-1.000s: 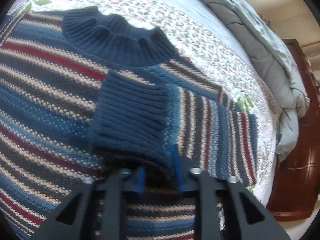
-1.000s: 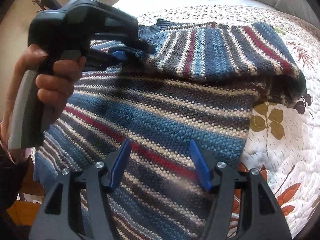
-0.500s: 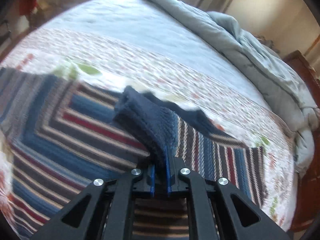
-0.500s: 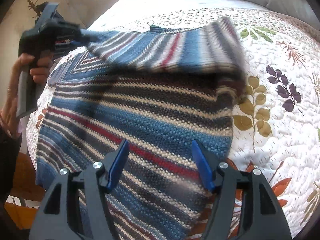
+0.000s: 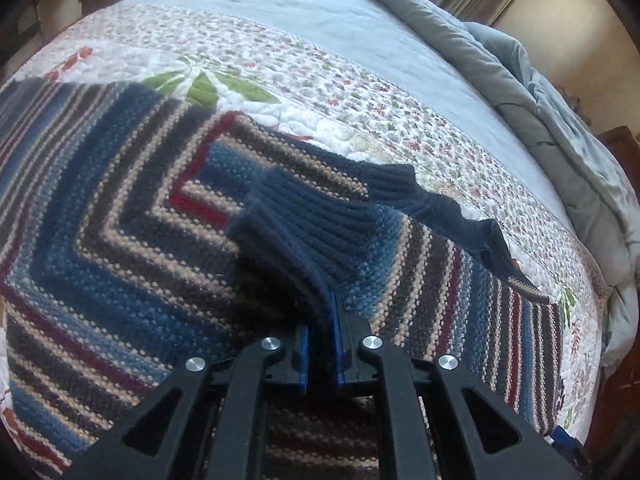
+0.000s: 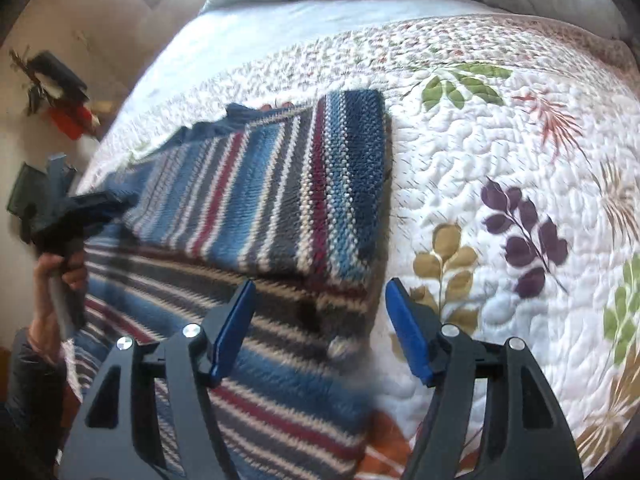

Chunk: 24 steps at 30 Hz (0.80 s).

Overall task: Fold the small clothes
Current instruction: 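Fold the held sleeve over the sweater body and open the left tool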

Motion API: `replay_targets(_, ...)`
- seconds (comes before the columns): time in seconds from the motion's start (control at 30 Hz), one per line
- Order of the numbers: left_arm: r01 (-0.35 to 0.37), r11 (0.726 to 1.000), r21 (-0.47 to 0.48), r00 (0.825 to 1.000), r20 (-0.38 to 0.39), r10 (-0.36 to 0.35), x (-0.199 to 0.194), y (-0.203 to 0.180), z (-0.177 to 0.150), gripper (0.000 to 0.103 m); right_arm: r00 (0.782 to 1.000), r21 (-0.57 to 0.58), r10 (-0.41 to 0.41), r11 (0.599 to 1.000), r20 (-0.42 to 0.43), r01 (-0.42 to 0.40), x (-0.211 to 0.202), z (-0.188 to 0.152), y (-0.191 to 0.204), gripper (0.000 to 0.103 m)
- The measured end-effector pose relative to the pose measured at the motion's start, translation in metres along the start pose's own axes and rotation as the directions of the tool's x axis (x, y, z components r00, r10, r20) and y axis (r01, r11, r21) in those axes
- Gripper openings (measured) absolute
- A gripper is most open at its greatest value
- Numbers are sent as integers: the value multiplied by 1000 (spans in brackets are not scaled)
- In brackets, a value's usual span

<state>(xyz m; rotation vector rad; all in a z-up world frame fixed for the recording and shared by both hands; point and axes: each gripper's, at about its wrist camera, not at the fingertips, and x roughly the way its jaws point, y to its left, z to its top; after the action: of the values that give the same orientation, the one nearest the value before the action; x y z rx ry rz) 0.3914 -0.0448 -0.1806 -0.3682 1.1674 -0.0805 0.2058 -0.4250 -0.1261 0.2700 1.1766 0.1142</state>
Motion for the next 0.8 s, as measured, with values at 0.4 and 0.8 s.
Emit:
replay_targets(0.4, 19, 1000, 15, 999, 31, -20, -14, -6, 7, 13, 987, 52, -158, 986, 0, 158, 23, -1, -16, 38)
replay_targets(0.8, -71, 995, 70, 997, 18, 70, -7, -9, 1, 26, 977, 61, -206, 976, -48, 209, 25, -5, -11, 41)
